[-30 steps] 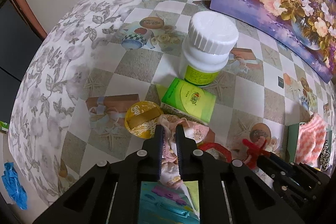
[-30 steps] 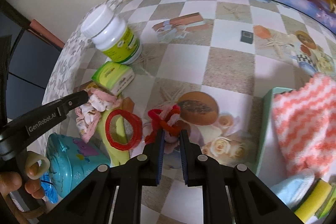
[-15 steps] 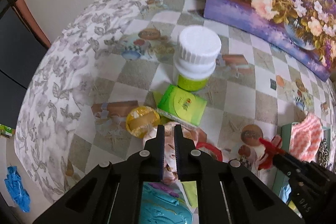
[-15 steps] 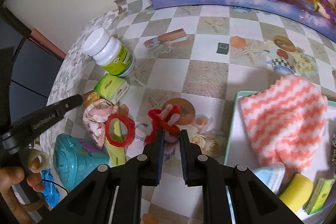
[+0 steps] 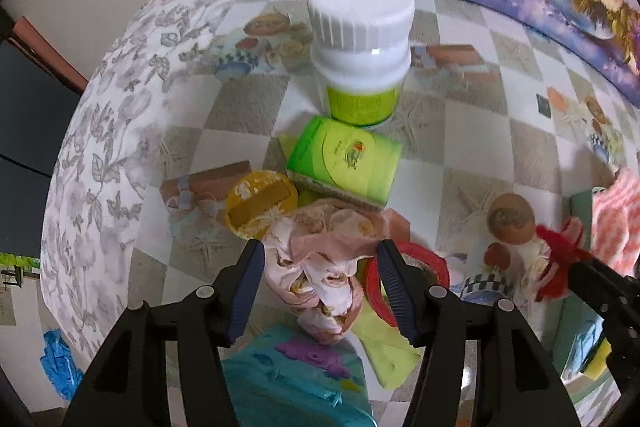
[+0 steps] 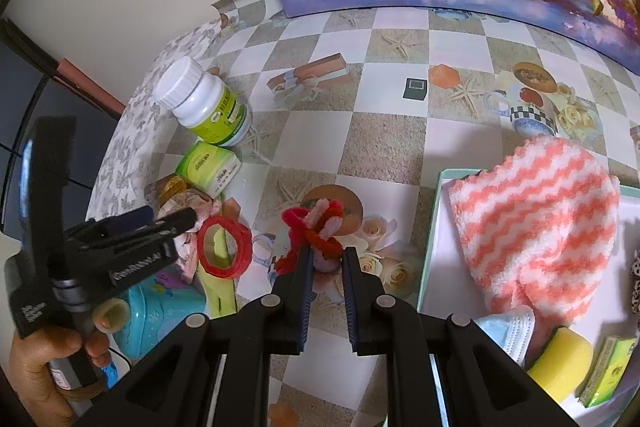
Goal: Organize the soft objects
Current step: 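Lift the cloth and red toy and carry them toward the tray with both grippers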
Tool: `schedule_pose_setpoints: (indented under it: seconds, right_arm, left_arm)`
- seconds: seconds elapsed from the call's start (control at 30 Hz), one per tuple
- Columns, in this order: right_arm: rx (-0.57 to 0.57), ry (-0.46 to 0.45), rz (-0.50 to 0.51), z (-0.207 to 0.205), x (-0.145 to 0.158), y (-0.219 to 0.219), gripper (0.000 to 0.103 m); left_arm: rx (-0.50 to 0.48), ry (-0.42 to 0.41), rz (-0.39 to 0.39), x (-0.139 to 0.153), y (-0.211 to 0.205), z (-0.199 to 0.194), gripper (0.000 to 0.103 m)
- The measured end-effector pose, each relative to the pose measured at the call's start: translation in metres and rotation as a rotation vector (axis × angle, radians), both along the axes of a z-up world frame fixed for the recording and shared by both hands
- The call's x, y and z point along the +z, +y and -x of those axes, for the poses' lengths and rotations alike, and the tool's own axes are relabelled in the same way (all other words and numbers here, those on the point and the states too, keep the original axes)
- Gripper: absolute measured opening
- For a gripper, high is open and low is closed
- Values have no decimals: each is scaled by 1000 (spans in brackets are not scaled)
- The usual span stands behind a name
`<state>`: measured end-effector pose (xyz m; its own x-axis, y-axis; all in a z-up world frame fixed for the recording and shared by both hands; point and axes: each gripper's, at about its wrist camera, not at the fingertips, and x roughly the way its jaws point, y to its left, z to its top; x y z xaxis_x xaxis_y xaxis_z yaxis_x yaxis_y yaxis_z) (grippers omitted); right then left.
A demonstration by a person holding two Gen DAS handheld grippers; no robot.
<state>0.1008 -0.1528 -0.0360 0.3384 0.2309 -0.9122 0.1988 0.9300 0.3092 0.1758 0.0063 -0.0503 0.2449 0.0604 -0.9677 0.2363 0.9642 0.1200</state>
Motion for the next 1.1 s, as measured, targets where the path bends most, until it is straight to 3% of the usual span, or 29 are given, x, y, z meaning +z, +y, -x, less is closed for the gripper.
schedule_pose_setpoints:
  seconds: [0.2, 0.3, 0.37, 0.63, 1.1]
  right_arm:
    - [-1, 8, 0, 0, -2, 0, 15]
    - [0, 11, 1, -1, -3, 0, 15]
    - [1, 11, -1, -1, -3, 0, 15]
    - [2, 12, 0, 0, -2, -1, 15]
    - [-11, 1, -11, 4, 3, -7, 15]
  left_arm:
    - [6, 17, -8, -9, 1, 0, 59]
    - [-1, 17, -5, -9, 0, 0, 48]
    - [-4, 14, -11, -9, -1, 1, 35]
    - [23, -6, 2, -5, 5, -3, 17]
    - [52, -40, 40, 5, 9, -5, 11]
